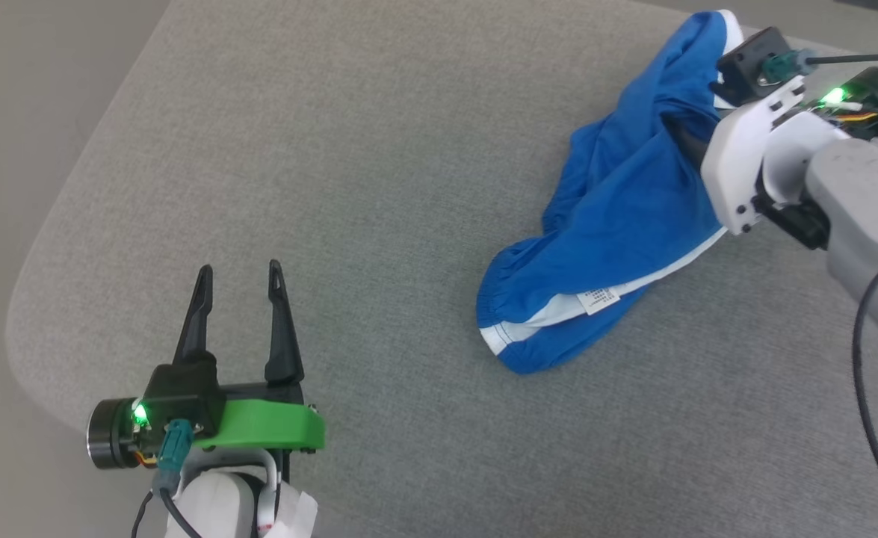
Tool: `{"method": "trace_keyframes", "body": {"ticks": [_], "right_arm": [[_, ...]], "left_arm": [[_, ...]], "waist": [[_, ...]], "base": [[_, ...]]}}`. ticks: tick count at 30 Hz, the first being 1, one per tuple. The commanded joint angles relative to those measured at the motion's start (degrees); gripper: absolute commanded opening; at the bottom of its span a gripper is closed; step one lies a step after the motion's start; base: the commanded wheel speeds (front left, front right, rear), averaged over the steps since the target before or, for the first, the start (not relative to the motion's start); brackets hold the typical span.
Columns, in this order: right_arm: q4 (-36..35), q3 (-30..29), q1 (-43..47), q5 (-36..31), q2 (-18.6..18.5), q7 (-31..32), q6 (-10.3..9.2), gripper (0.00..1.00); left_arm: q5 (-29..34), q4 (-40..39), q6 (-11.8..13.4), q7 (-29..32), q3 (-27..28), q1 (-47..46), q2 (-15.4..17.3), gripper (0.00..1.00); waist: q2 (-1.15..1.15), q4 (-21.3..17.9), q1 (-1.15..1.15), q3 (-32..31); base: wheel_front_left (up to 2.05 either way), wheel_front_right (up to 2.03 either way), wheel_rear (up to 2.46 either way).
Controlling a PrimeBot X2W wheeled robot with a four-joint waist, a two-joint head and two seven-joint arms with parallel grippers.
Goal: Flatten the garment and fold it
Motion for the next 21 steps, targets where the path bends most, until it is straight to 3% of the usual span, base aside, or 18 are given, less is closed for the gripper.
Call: {"method": "trace_keyframes", "body": {"ticks": [1, 6, 8, 10, 11, 14, 17, 21], "right_arm": [[-0.7, 0.36, -0.77, -0.34, -1.08, -0.78, -0.1, 1.0], [-5.66, 1.26, -4.47, 0.49, -5.86, -0.97, -0.1, 1.0], [-8.31, 1.66, -5.78, 1.72, -8.38, 1.73, -0.1, 1.0], [-12.18, 2.29, -6.18, 3.27, -11.07, 7.54, -0.1, 1.0], [-17.5, 2.81, -7.08, 5.17, -15.52, 17.73, -0.1, 1.0], [-21.82, 3.02, -7.15, 7.03, -19.26, 30.07, -0.1, 1.0], [-24.18, 3.07, -7.96, 7.63, -21.26, 36.78, -0.1, 1.0], [-24.22, 3.08, -9.29, 9.43, -21.66, 40.52, -0.1, 1.0]], "left_arm": [[0.57, -0.12, 0.13, -0.2, 0.3, 0.66, -0.26, 1.0], [1.43, -0.52, -0.22, -0.2, 0.82, 1.55, -0.26, 1.0], [1.53, -0.75, -0.26, -0.2, 0.7, 1.6, -0.26, 1.0], [1.56, -1.03, -0.25, -0.2, 0.45, 1.57, -0.26, 1.0], [1.44, -1.56, -0.21, -0.2, -0.1, 1.36, -0.27, 1.0], [1.26, -2.1, 0.04, -0.2, -0.56, 1.05, -0.27, 1.0], [0.79, -2.72, 0.44, -0.2, -0.93, 0.54, -0.27, 1.0], [-0.15, -3.44, 1.14, -0.2, -2.37, -0.77, -0.27, 1.0]], "waist": [[0.0, -2.34, 0.0, -2.42], [0.0, -3.74, 0.0, -3.69], [0.0, -3.86, 0.0, -3.76], [0.0, -3.75, 0.0, -3.5], [0.0, -3.3, 0.0, -2.57], [0.0, -2.51, 0.0, -1.16], [0.0, -1.54, 0.0, 0.61], [0.0, 0.21, 0.0, 3.64]], "base": [[0.0, 0.0, 0.0], [0.0, 0.0, 0.0], [0.0, 0.0, 0.0], [0.0, 0.0, 0.0], [0.0, 0.0, 0.0], [0.0, 0.0, 0.0], [0.0, 0.0, 0.0], [0.0, 0.0, 0.0]]}}
